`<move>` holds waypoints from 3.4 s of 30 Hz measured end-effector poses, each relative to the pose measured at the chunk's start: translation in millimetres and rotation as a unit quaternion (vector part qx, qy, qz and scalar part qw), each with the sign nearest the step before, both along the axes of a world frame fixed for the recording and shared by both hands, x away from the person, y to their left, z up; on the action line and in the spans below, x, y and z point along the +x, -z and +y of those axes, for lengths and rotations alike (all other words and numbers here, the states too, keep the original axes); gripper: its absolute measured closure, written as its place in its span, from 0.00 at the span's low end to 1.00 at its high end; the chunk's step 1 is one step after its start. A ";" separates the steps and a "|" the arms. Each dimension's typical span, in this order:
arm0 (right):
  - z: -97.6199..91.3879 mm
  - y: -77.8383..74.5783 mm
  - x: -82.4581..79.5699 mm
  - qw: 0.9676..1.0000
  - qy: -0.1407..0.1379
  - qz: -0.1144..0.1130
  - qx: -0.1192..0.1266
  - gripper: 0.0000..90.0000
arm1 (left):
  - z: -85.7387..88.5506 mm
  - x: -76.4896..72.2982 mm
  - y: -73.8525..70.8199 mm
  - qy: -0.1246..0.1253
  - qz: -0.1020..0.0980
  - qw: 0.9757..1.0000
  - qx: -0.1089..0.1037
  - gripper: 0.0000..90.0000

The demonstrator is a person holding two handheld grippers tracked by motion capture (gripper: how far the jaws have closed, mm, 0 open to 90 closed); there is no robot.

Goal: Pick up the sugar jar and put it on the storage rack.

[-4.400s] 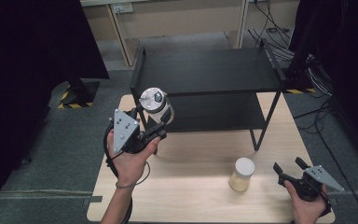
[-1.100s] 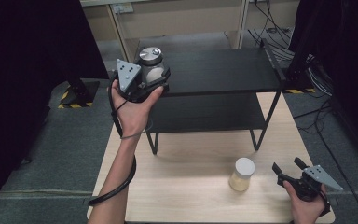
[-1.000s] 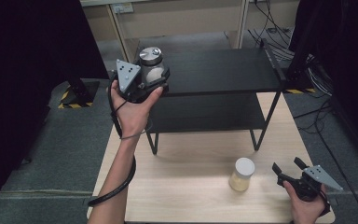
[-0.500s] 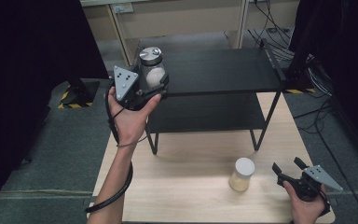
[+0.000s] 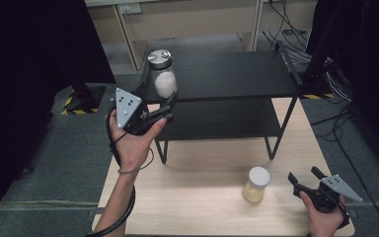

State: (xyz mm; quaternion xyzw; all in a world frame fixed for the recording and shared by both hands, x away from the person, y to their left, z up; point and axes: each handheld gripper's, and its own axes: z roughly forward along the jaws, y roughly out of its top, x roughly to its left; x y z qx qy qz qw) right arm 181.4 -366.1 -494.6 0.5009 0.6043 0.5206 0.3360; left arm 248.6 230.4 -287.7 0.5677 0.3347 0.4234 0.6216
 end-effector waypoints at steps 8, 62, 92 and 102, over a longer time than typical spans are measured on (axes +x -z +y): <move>0.1 -0.1 0.0 1.000 0.000 0.000 -0.001 0.09 | 3.0 -15.8 18.7 0.009 -0.010 1.000 -0.005 0.09; 0.5 -3.4 3.0 1.000 -0.002 0.011 -0.003 0.09 | 21.0 -29.7 221.8 0.080 0.170 0.982 -0.016 0.11; 1.7 -3.4 2.9 1.000 -0.004 0.010 -0.007 0.09 | 14.6 -28.8 225.8 0.067 0.178 0.982 0.000 0.12; 1.7 -3.4 2.8 1.000 -0.004 0.009 -0.007 0.09 | 14.5 -27.9 224.9 0.066 0.182 0.981 -0.001 0.11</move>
